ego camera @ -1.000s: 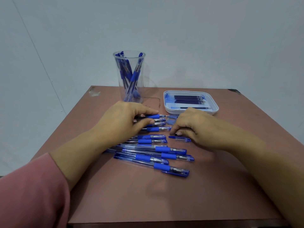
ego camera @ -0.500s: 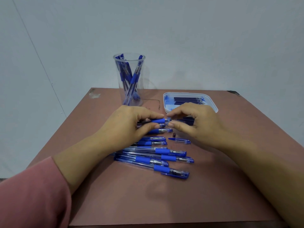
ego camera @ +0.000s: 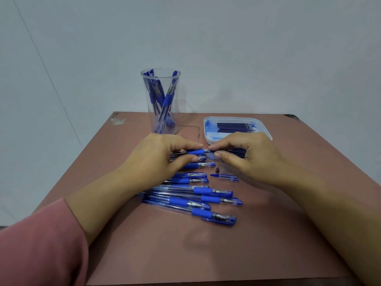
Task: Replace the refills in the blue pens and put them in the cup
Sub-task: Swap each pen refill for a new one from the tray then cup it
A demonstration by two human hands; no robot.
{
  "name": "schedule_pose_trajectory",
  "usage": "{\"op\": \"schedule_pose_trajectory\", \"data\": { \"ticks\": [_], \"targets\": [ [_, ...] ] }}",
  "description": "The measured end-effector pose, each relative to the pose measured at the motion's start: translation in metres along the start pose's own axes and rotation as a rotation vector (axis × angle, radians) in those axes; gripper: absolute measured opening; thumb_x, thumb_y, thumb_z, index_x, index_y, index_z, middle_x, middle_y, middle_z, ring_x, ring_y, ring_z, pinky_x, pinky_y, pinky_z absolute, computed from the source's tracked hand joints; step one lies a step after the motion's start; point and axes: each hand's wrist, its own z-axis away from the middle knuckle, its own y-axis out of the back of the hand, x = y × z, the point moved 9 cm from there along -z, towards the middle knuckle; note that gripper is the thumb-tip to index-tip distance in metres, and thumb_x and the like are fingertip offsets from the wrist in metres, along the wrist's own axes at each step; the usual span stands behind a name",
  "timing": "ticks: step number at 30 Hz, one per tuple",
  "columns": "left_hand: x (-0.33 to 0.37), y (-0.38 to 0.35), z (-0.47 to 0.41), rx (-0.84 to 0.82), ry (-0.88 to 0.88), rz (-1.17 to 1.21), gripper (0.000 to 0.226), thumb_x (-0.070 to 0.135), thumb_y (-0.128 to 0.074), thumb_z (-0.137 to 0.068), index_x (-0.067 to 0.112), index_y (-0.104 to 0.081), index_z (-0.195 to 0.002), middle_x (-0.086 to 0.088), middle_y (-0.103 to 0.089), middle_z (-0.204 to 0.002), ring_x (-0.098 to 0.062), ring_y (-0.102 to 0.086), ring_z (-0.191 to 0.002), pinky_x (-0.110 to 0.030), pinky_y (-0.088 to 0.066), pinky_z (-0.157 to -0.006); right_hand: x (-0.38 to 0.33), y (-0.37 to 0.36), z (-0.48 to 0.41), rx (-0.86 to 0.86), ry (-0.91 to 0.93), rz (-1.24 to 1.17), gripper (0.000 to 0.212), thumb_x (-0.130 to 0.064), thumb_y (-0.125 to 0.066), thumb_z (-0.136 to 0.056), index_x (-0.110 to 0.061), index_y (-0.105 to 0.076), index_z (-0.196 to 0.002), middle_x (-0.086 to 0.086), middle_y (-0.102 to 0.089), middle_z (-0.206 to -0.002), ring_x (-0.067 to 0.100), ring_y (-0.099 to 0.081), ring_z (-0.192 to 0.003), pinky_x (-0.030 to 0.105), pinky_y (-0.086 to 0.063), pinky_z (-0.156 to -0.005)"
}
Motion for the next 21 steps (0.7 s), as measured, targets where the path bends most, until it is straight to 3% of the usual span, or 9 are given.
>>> {"op": "schedule_pose_trajectory", "data": {
  "ticks": [4,9,14,21],
  "targets": [
    [-0.002,0.001,0.000,0.010,0.016,-0.004,0.031,0.034,-0.071,-0.085,0.036,-0.069,-0.115,0.020,-0.071,-0.104,0.010,-0.061,-0.093,-0.010,-0.048,-0.082,0.008,0.008,0.004,0.004,-0.031,-0.012,0.013,-0.019,-0.065,-0.082,-0.028,-0.067,-0.091,-0.019,-0.067,-0.085,0.002,-0.064,-0.087,0.026,-0.051,-0.080],
    [0.000,0.000,0.001,0.004,0.011,0.003,0.031,0.029,-0.073,-0.084,0.037,-0.070,-0.114,0.021,-0.071,-0.101,0.008,-0.063,-0.092,-0.010,-0.050,-0.080,0.000,0.000,0.001,-0.017,0.021,0.014,0.023,-0.033,-0.067,-0.082,-0.038,-0.069,-0.104,-0.023,-0.067,-0.094,0.000,-0.063,-0.093,0.018,-0.049,-0.081],
    [-0.002,-0.001,0.000,-0.005,0.018,-0.014,0.031,0.028,-0.074,-0.085,0.036,-0.070,-0.115,0.022,-0.071,-0.101,0.009,-0.062,-0.090,-0.011,-0.049,-0.079,0.004,0.005,0.002,-0.011,0.023,0.045,0.016,-0.025,-0.063,-0.081,-0.036,-0.067,-0.092,-0.022,-0.066,-0.086,0.002,-0.063,-0.088,0.027,-0.052,-0.078],
    [-0.001,-0.001,0.000,-0.010,0.011,-0.023,0.031,0.029,-0.074,-0.084,0.038,-0.070,-0.114,0.032,-0.064,-0.089,0.010,-0.062,-0.084,-0.008,-0.046,-0.074,0.001,0.001,0.000,-0.005,0.101,0.074,0.022,-0.032,-0.065,-0.085,-0.037,-0.071,-0.106,-0.026,-0.067,-0.091,0.003,-0.062,-0.088,0.028,-0.052,-0.077]
  ]
}}
